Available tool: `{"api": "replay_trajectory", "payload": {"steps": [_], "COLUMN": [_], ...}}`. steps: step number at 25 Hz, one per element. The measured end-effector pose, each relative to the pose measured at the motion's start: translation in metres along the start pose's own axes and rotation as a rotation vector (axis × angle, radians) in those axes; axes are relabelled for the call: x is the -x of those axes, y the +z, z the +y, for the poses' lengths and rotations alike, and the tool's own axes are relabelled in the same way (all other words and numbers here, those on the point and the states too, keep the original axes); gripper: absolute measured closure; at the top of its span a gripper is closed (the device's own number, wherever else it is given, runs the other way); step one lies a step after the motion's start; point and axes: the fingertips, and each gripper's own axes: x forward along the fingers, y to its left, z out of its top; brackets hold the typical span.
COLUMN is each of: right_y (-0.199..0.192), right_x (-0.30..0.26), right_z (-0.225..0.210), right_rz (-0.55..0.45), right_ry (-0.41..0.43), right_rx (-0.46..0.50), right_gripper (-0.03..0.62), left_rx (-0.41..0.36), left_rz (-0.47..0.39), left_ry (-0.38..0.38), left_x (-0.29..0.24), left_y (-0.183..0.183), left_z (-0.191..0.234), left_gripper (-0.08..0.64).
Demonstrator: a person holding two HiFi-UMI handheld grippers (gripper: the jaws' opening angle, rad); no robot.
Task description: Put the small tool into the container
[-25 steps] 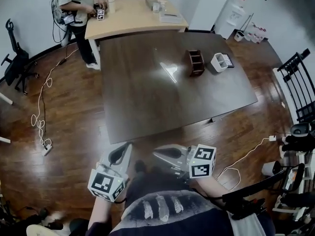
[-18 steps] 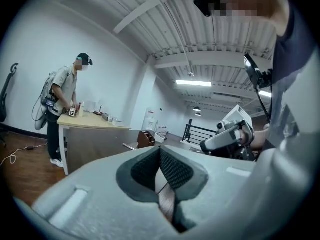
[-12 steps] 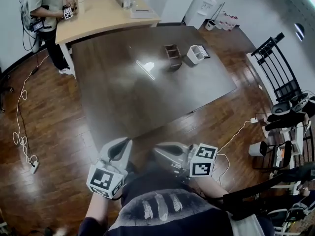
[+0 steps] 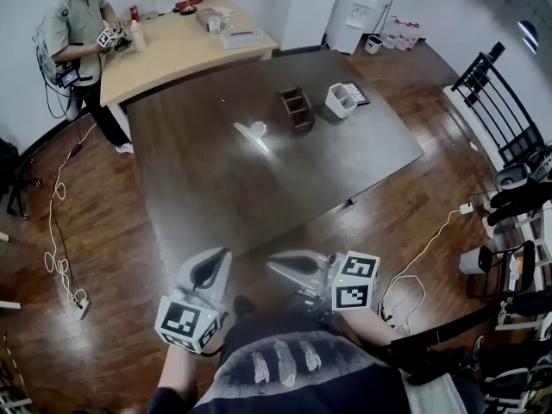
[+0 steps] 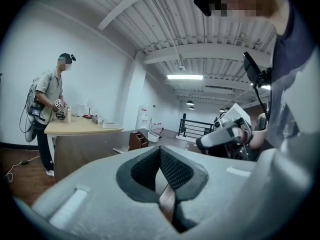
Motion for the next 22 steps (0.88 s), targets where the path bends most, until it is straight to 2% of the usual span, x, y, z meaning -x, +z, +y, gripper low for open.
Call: {"api": "replay_trajectory", "payload": {"steps": [4,16,22], "right_y": [0.013,0.05,0.065], "right_x": [0.042,0.179,0.23], "right_z": [-0.022,-0.101,-0.125], "right_rz": [-0.041,-0.183,-0.238], "right_ry": [0.012,0.035,0.021], "right_rx": [-0.009,-0.06,-0.077], "right_gripper": [0.591,0.591,0.592], "left_rx": [-0.027,-0.128,-0.186], "left_rz": [0.022,0.102,0.145], "left_ry": [0.005,-0.052,-0.086], "left_x": [-0.036,-0.175,-0.217], "left_y": [0.009,0.025,0.03], "left_z": [-0.031,-0.136,-0.17], "left_gripper": [0.56,0.56,0.56]}}
